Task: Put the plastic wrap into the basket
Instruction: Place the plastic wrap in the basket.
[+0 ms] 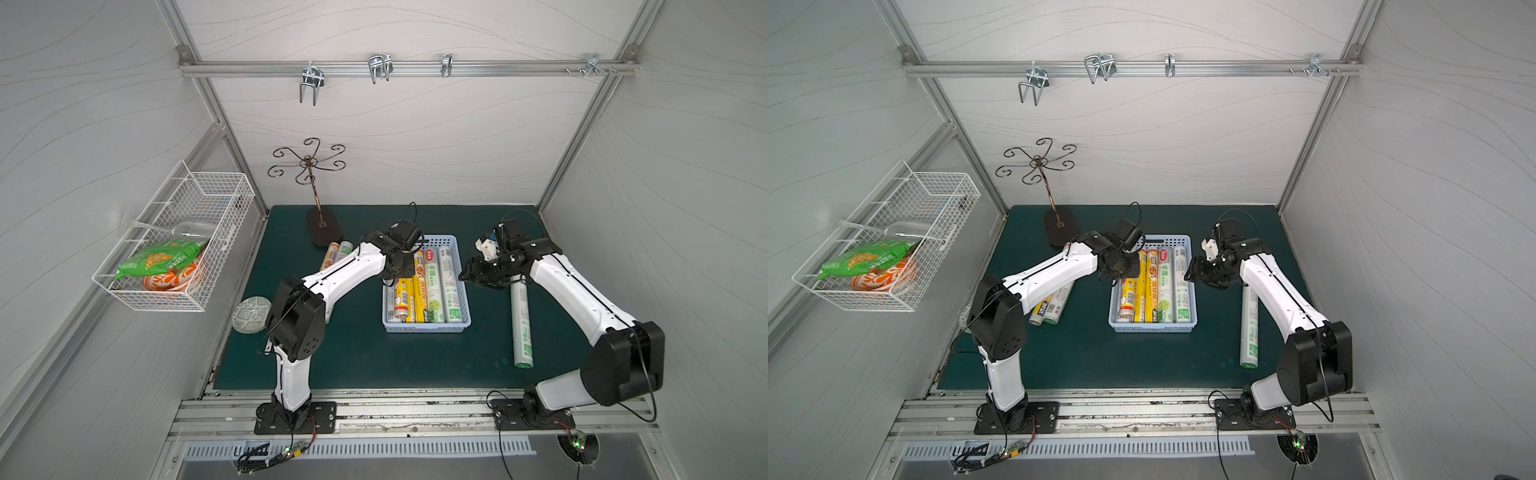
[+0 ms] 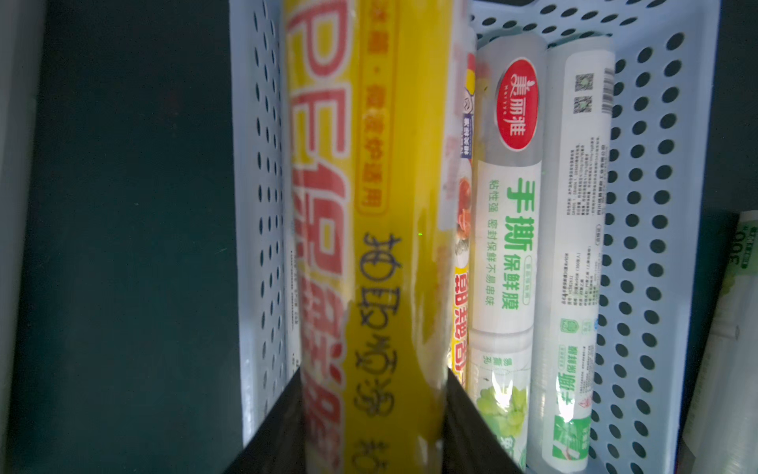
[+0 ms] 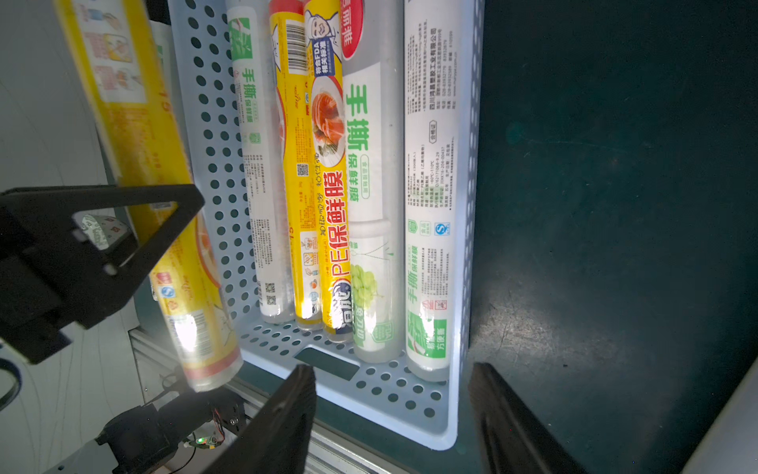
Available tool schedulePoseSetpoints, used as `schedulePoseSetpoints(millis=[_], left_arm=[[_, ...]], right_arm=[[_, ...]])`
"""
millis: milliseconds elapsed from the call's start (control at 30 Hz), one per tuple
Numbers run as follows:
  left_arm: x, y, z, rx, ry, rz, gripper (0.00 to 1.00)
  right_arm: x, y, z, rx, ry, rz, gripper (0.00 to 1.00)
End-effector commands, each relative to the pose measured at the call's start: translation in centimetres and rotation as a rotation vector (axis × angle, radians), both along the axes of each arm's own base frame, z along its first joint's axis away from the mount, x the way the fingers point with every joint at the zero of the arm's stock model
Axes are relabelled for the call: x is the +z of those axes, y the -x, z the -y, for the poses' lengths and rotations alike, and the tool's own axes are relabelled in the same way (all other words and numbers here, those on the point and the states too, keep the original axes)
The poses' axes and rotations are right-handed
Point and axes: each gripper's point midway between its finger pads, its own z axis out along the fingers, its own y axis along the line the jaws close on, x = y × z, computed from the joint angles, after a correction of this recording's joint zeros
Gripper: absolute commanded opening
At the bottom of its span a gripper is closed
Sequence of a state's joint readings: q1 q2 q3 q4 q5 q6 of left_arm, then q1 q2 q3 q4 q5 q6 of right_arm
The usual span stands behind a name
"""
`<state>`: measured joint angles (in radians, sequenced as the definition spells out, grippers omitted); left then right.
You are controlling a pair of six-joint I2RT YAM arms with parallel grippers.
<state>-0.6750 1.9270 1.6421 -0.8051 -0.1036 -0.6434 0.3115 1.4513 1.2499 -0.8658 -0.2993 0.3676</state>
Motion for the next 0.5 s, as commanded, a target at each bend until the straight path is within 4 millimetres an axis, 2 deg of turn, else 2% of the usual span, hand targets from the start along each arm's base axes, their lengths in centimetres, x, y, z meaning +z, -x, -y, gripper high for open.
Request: schedulePoseSetpoints(millis=[0,467], left_arm=[[0.9,-1.2,1.7,-0.009,0.047,0.034,0.38],[-3.2,-0.7,1.7,-0.034,-0.029,-0.047,0.45]], right_arm=[[0.6,0.3,0.3,-0.007,-0.006,0.02,0.64],[-0.1,0.2,0.2,-0.006,-0.01,0.001,0.65]])
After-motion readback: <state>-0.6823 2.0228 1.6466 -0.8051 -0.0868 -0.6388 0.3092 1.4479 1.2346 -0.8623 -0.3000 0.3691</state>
